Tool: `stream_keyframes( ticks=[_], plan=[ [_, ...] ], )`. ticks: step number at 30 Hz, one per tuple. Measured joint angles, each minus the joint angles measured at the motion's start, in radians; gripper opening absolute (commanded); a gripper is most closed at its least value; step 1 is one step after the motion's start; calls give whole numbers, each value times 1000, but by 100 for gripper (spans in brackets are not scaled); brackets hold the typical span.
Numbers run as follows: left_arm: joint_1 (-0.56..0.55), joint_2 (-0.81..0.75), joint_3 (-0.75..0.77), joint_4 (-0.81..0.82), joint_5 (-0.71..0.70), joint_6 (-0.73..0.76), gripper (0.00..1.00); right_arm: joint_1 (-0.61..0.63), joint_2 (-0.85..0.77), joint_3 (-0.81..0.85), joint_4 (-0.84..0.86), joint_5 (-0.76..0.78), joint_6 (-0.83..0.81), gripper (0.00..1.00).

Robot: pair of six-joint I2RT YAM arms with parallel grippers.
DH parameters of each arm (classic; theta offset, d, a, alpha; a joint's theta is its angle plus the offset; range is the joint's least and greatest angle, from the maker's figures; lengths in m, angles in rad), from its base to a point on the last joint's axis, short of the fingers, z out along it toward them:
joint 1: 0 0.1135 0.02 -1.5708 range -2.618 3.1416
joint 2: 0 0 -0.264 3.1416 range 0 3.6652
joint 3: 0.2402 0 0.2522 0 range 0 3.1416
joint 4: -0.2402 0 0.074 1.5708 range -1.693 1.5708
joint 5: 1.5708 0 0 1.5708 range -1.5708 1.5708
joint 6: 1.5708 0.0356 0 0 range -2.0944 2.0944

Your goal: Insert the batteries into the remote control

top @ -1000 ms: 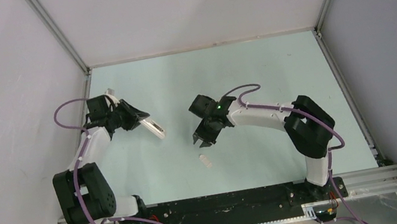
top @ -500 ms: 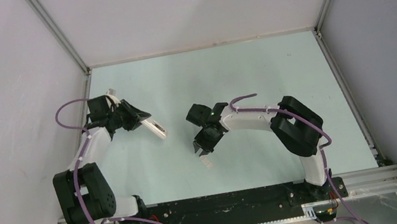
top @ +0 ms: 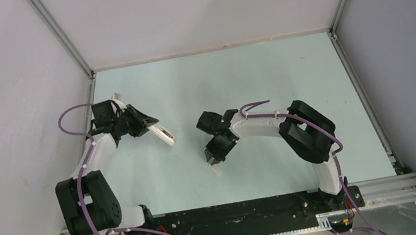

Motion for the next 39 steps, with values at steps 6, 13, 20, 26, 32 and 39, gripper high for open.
stream_keyframes(
  ticks=[6, 13, 20, 26, 32, 39],
  plan=[
    [0, 7, 0, 0, 2, -3, 0, -4, 4, 0, 3, 0, 3, 18],
    [0, 8, 0, 0, 9, -3, 0, -5, 16, 0, 3, -8, 8, 17],
    [0, 8, 0, 0, 10, -3, 0, -5, 18, 0, 6, -12, 10, 0],
    [-1, 8, 0, 0, 13, -3, 0, -8, 18, 0, 27, -2, -18, 0],
    [-13, 8, 0, 0, 18, -3, 0, -26, -26, 0, 43, 65, -100, 0],
    [-64, 18, 0, 6, 69, -46, 0, -76, -205, 0, 110, 131, -255, 0]
  ],
)
